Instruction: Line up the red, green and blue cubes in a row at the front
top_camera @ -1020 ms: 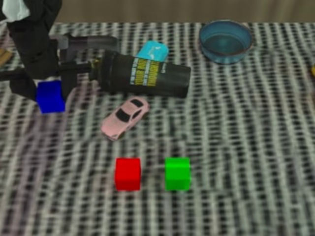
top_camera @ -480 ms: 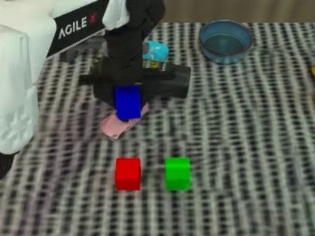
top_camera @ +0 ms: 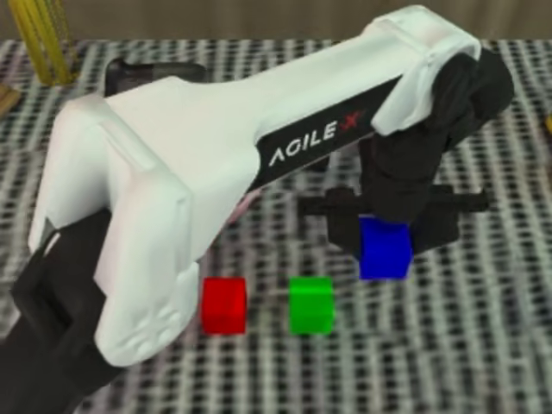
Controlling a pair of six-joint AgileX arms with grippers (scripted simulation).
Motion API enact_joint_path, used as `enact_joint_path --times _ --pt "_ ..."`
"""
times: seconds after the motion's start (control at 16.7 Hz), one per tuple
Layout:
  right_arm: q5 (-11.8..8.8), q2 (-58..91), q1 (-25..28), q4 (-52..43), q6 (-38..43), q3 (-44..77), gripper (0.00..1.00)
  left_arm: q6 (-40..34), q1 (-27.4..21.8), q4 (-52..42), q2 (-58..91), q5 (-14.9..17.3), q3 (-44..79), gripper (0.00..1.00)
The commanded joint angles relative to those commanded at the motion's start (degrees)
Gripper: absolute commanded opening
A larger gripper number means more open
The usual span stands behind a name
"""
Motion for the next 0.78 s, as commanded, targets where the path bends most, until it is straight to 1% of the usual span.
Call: enact_joint_path --times 0.42,0.78 --pt "0.0 0.0 0.0 0.0 0.0 0.0 1.0 -0.2 -0.3 1.0 -0.2 0.0 -0.8 0.0" --pt "0.0 0.0 0.0 0.0 0.0 0.0 1.0 -0.4 -0.4 13.5 0.7 0.0 -12.4 0.0"
